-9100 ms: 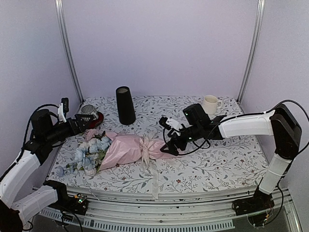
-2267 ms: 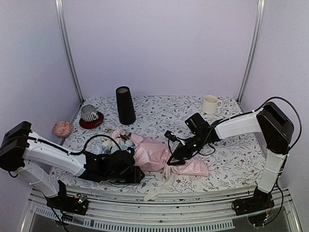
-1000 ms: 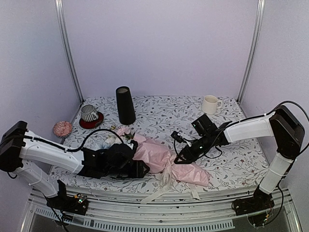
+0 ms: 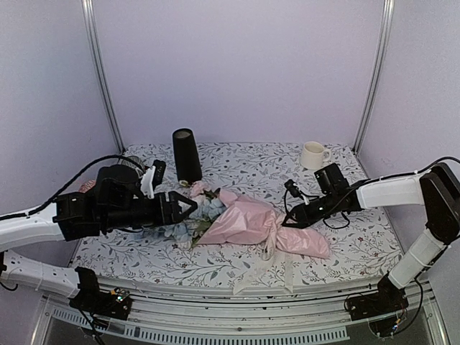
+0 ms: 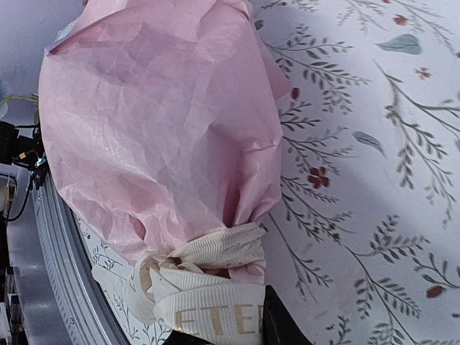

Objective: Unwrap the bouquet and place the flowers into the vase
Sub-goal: Adjust the tied bouquet at the center of the board.

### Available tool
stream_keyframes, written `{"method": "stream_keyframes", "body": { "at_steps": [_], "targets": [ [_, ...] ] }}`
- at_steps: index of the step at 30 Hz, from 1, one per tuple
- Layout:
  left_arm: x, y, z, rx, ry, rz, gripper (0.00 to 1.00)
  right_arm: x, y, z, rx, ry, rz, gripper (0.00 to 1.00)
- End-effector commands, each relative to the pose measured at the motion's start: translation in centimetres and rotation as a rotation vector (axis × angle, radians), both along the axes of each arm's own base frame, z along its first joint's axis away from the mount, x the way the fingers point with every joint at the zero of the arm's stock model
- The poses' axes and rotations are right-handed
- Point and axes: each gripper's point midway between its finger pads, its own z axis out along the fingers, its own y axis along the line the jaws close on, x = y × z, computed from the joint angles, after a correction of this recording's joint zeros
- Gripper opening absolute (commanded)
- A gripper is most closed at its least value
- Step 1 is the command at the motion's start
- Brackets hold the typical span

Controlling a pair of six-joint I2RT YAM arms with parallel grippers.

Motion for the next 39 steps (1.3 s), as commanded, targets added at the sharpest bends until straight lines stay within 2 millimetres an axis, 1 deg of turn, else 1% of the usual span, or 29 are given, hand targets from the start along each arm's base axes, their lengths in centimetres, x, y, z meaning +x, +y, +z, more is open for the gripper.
{"method": "stream_keyframes", "body": {
  "at_steps": [1, 4, 6, 9, 12, 15, 17, 22, 24, 26, 28, 30, 32, 34, 39],
  "targets": [
    [0.9, 1.8, 4.1, -0.017, -0.080, 0.005, 0.69, 1.3, -2.4, 1.3, 0.014, -0.024, -0.128, 0.23],
    [1.7, 2.8, 6.4, -0.034, -0.131, 0.028, 0.69, 1.3, -3.7, 0.9, -0.001, -0.009, -0.213, 0.23],
    [2.1, 3.5, 7.4, -0.040, -0.154, 0.050, 0.69, 1.0, -4.3, 0.8, -0.001, -0.004, -0.257, 0.24],
    [2.8, 4.5, 7.4, -0.041, -0.160, 0.074, 0.70, 0.3, -5.0, 0.3, 0.005, 0.031, -0.314, 0.27],
    [3.1, 4.6, 6.9, -0.042, -0.151, 0.072, 0.70, -0.6, -5.4, -0.3, 0.007, 0.065, -0.335, 0.29],
    [3.3, 4.7, 6.4, -0.038, -0.145, 0.074, 0.70, -2.2, -4.3, -0.5, 0.028, 0.106, -0.267, 0.35],
    [3.5, 4.9, 6.2, -0.035, -0.145, 0.082, 0.70, -4.0, -2.5, -0.5, 0.007, 0.109, -0.181, 0.42],
    [4.0, 5.5, 5.6, -0.019, -0.128, 0.099, 0.70, -8.4, 2.0, 1.2, 0.051, 0.125, 0.045, 0.58],
    [4.0, 5.5, 5.3, -0.016, -0.120, 0.096, 0.70, -9.6, 3.0, 1.8, 0.036, 0.113, 0.106, 0.67],
    [3.9, 5.6, 5.2, -0.021, -0.119, 0.097, 0.70, -9.4, 3.0, 2.4, 0.016, 0.094, 0.107, 0.76],
    [3.8, 5.7, 5.3, -0.025, -0.121, 0.101, 0.70, -8.4, 2.6, 3.1, -0.016, 0.043, 0.073, 0.86],
    [3.6, 5.9, 5.2, -0.031, -0.120, 0.099, 0.70, -7.3, 2.3, 4.0, -0.047, -0.011, 0.039, 0.92],
    [3.2, 5.7, 5.0, -0.038, -0.115, 0.080, 0.70, -6.2, 2.1, 4.9, -0.072, -0.058, 0.022, 0.95],
    [2.4, 4.8, 4.6, -0.047, -0.101, 0.011, 0.70, -5.0, 2.1, 5.5, -0.089, -0.091, 0.005, 0.95],
    [0.1, 2.8, 2.2, -0.039, -0.034, -0.103, 0.70, -1.4, 2.2, 6.7, -0.079, -0.136, -0.051, 0.96]
  ]
}}
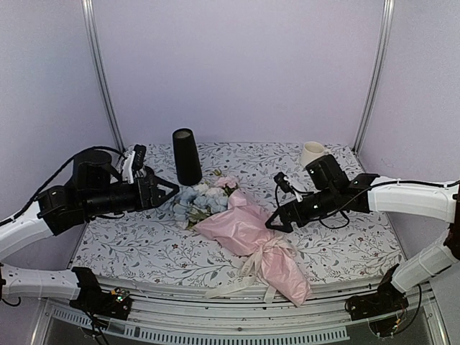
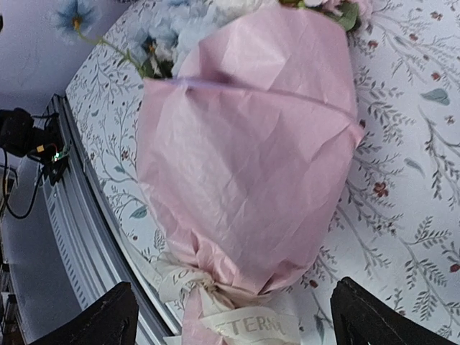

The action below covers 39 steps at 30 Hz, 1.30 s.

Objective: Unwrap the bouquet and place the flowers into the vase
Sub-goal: Adjust the tied bouquet at the center of the board.

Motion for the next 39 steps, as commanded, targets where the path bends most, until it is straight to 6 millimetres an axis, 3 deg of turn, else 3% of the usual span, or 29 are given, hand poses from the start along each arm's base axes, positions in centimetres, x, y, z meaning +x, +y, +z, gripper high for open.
{"method": "stream_keyframes", "body": {
  "at_steps": [1, 9, 15, 18, 22, 23, 24, 30, 39],
  "targets": [
    [-2.6, -2.0, -2.3, 0.014, 0.053, -0.117, 0.70, 3.3, -0.4, 0.5, -0.021, -0.052, -0.054, 0.96],
    [-7.5, -6.7, -5.3, -0.046, 0.111, -0.215, 0.71, 5.3, 2.1, -0.1, 0.040, -0.023, -0.040, 0.97],
    [-9.6, -8.6, -10.8, 0.048, 0.184, -0.231, 0.68, 6.9, 1.8, 0.6, 0.070, -0.075, -0.127, 0.99],
    [-10.2, -9.0, -13.0, 0.071, 0.223, -0.225, 0.52, 7.1, 1.1, 1.3, 0.107, -0.095, -0.181, 0.99],
    [-10.7, -9.0, -15.6, 0.053, 0.288, -0.199, 0.12, 6.6, 0.9, 1.0, 0.143, -0.085, -0.176, 0.99],
    [-10.6, -8.9, -16.2, 0.055, 0.304, -0.179, 0.02, 6.4, 1.1, 0.8, 0.147, -0.074, -0.159, 0.99],
    [-10.4, -8.6, -16.9, 0.060, 0.317, -0.156, 0.00, 6.2, 1.4, 0.7, 0.155, -0.068, -0.141, 0.99],
    [-8.2, -6.5, -20.0, 0.159, 0.328, 0.037, 0.00, 5.6, 2.5, -0.4, 0.177, -0.016, -0.079, 0.99],
    [-3.6, -5.0, -21.7, 0.186, 0.301, 0.361, 0.00, 5.7, 2.7, -0.8, 0.187, -0.004, -0.085, 0.99]
  ]
}}
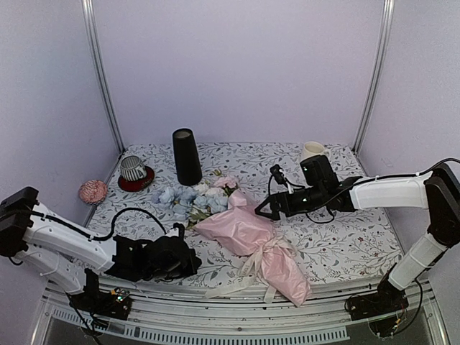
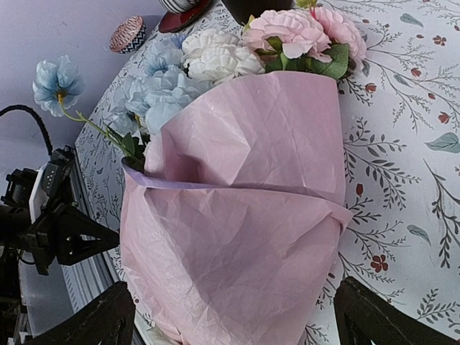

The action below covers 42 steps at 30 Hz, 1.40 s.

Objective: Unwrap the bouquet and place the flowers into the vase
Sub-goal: Adjust the tied bouquet at the center of the board.

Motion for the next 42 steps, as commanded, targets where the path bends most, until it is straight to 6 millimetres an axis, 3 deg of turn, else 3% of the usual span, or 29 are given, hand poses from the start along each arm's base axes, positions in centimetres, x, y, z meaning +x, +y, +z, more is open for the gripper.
{"method": "stream_keyframes", "body": {
  "at_steps": [1, 9, 15, 25, 33, 41, 42],
  "targets": [
    [3.3, 0.2, 0.3, 0.029, -0.042, 0.198, 0.00, 0.1, 0.2, 0.1, 0.028, 0.002, 0.003, 0.99],
    [6.2, -0.2, -1.8, 0.139, -0.021, 0.296, 0.00, -0.7, -0.2, -0.4, 0.026, 0.022, 0.006, 0.99],
    [9.1, -0.8, -2.6, 0.148, -0.034, 0.269, 0.00, -1.4, -0.1, -1.3, 0.025, 0.052, 0.034, 0.99],
    [12.6, -1.7, -1.7, 0.122, -0.103, 0.230, 0.00, -3.3, 1.1, -3.5, 0.047, 0.164, 0.138, 0.99],
    [15.0, -6.3, 0.5, 0.074, -0.231, 0.066, 0.00, -3.8, 1.1, -3.9, 0.028, 0.183, 0.147, 0.99],
    [15.2, -10.7, 0.3, -0.006, -0.227, -0.036, 0.00, -5.1, -0.7, -4.4, -0.020, 0.186, 0.122, 0.99],
    [15.0, -11.1, -0.7, 0.003, -0.218, -0.054, 0.00, -5.2, -1.3, -4.5, -0.030, 0.187, 0.104, 0.99]
  ]
}}
